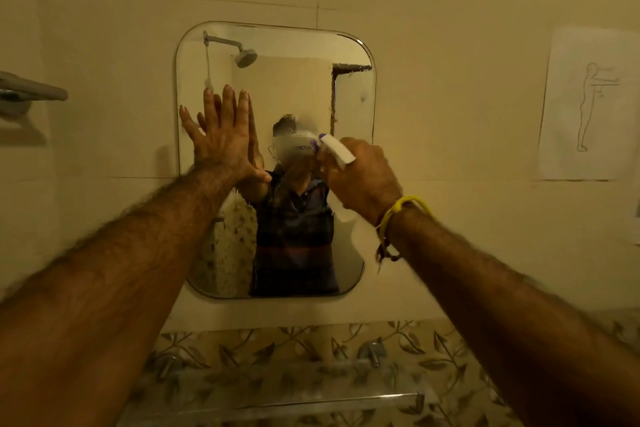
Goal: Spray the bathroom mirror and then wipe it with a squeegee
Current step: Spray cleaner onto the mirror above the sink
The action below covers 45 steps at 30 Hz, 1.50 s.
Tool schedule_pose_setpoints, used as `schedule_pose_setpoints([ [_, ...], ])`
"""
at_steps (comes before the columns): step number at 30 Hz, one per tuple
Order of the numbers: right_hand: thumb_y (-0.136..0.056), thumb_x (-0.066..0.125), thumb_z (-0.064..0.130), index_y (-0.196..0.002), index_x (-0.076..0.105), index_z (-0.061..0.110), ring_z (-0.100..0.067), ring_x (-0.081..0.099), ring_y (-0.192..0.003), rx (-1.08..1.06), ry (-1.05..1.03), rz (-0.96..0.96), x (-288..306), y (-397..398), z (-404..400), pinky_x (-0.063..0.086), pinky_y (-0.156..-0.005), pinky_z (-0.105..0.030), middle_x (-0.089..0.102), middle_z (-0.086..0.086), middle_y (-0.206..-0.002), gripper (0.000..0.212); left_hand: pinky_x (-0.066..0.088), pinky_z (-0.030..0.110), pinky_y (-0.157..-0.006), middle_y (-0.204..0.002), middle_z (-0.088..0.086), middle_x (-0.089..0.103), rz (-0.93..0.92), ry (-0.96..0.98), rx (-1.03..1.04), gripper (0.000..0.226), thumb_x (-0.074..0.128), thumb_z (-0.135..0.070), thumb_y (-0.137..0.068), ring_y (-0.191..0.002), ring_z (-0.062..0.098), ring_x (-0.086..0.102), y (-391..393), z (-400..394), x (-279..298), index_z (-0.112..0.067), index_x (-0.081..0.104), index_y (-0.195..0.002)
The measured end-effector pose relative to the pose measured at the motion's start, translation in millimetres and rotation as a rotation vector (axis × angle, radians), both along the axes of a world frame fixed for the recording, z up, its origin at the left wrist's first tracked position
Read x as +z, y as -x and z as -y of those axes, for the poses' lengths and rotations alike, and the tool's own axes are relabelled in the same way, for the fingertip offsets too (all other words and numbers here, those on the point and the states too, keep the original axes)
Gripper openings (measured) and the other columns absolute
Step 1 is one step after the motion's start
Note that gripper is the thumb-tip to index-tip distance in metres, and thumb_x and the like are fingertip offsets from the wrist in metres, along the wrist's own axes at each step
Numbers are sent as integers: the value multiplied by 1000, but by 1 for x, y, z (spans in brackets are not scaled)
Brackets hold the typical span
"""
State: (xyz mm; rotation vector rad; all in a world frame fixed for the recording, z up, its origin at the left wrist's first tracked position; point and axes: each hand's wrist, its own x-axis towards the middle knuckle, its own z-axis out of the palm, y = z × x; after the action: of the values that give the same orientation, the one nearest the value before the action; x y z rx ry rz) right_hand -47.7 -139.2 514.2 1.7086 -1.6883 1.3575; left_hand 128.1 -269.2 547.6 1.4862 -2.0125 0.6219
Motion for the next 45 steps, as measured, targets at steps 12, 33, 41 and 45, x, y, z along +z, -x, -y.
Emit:
schedule_pose_setpoints([
  [12,-92,60,43,-97,62,21,-28,69,-70,-99,31,320,-36,41,-10,62,-60,-44,68,-5,-85,22,0,71,-117,-168,12,-17,-49,115,-35,137,70,-77,-71,-154,41,-14,-3,-1,-29,-19,-17,-159],
  [33,-91,56,47,-87,53,32,-24,66,-65,-269,-208,411,-186,22,-16,62,-61,-43,64,1,-79,16,7,69,-117,-164,26,-22,-477,-140,-245,161,73,-89,-45,-151,49,-17,-51,36,-151,-25,-24,-156],
  [41,-92,59,40,-79,48,34,3,45,-55,-147,-322,322,-230,-31,7,28,-46,-13,45,19,-63,18,3,64,-119,-165,19,-25,-469,-147,-321,157,81,-78,-53,-152,43,-20,-58,37,-153,-21,-22,-158],
  [45,-91,55,41,-82,56,29,-14,59,-64,-28,-395,295,-219,-62,21,47,-52,-25,61,7,-74,15,-1,61,-121,-166,11,-27,-471,-196,-426,154,86,-65,-60,-153,37,-21,-74,38,-152,-19,-23,-157],
])
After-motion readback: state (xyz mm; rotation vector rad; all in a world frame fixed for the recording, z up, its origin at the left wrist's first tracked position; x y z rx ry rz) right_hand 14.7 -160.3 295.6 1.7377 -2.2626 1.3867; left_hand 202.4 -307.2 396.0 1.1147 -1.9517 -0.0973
